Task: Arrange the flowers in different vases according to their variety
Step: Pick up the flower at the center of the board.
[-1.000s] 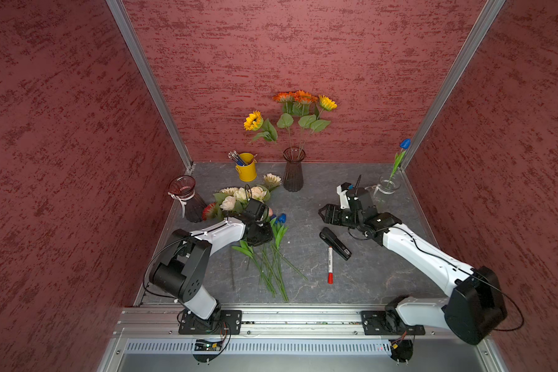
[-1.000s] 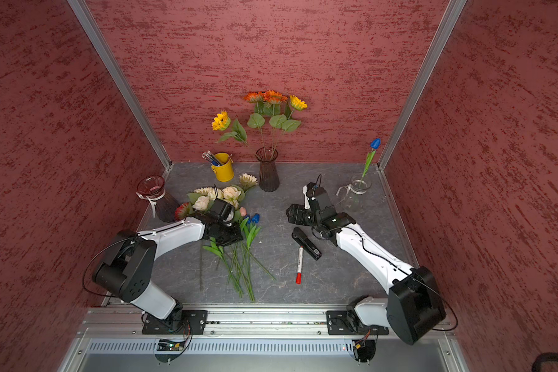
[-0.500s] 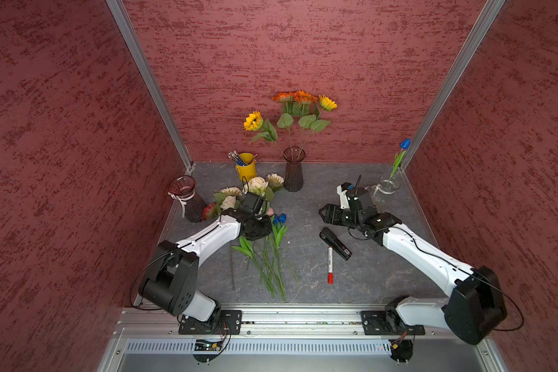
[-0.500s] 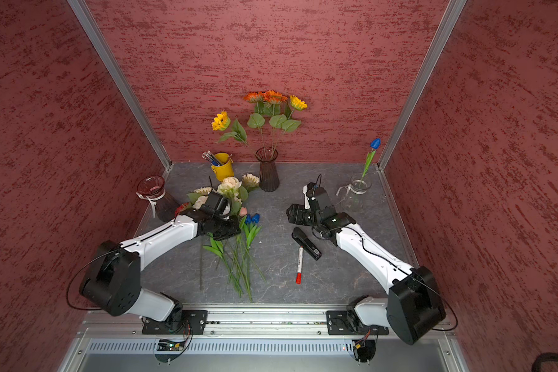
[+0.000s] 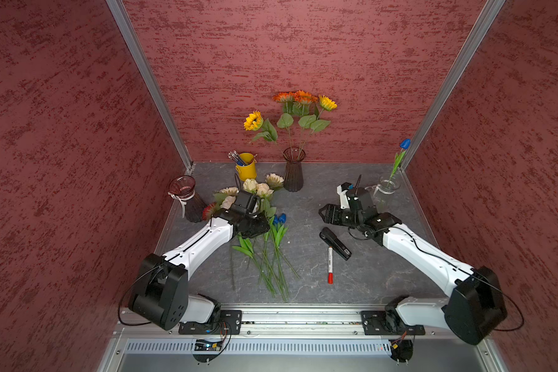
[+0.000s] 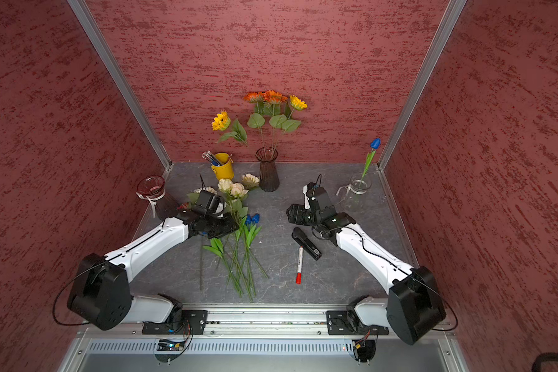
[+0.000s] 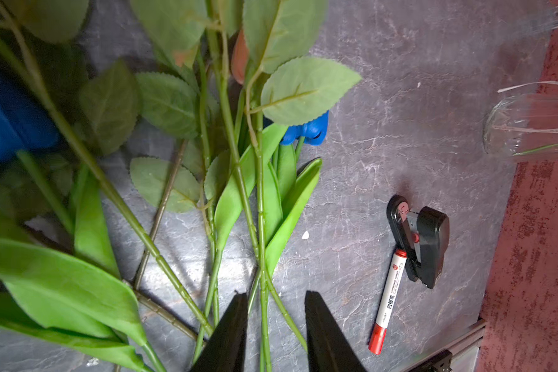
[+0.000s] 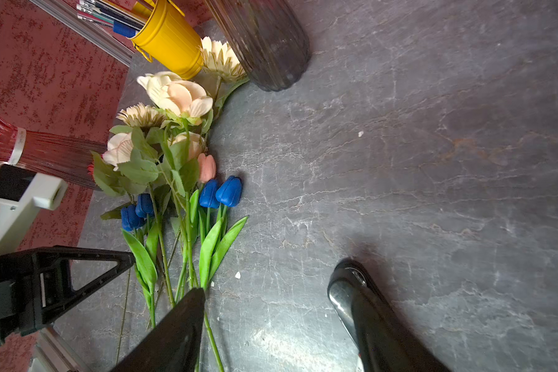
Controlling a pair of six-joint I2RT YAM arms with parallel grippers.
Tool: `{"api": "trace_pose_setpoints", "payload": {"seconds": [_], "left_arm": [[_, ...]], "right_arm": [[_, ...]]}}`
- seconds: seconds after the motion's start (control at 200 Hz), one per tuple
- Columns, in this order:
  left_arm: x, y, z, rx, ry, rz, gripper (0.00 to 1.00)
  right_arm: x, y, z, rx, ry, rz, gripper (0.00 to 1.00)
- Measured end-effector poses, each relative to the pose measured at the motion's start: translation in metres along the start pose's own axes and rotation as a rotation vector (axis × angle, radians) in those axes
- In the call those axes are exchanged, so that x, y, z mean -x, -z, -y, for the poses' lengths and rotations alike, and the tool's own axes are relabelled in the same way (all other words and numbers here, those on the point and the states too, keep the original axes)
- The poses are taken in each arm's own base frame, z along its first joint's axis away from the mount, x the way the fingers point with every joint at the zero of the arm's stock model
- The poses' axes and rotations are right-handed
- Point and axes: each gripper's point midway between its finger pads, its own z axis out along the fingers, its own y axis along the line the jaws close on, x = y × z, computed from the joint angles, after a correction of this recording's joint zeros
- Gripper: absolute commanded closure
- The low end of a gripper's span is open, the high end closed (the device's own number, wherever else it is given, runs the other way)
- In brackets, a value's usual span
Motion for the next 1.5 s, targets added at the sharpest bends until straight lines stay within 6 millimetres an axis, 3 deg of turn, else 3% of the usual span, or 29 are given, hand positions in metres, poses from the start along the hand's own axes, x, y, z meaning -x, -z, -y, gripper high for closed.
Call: {"api": "trace_pose_setpoints", "payload": {"seconds": [0.446, 0.711, 0.962, 1.072, 1.302, 1.498], "left_arm": [[0.002, -0.046, 0.002, -0.021, 0.001, -0.045, 0.58], [0.016, -0.064, 0.01, -0.032, -0.005, -0.039, 0.58], [0.013, -0.081, 0.003, -0.011, 0.003, -0.063, 0.58], [0.012, -0.085, 0.001, -0.005, 0.005, -0.07, 0.63], [0.011, -0.086, -0.002, 0.008, 0.004, -0.071, 0.86], [0.011, -0.082, -0.004, 0.022, 0.0, -0.066, 0.98]], "right_arm": [[0.002, 0.003, 0.0, -0.001, 0.001, 0.012, 0.24], [0.002, 0.002, 0.0, -0.002, 0.002, 0.01, 0.23], [0.002, -0.001, 0.001, -0.01, 0.005, 0.0, 0.23], [0.004, -0.003, -0.001, -0.009, 0.01, 0.0, 0.23], [0.008, -0.003, -0.003, -0.006, 0.017, 0.006, 0.23], [0.009, -0.002, -0.004, -0.004, 0.019, 0.008, 0.23]]}}
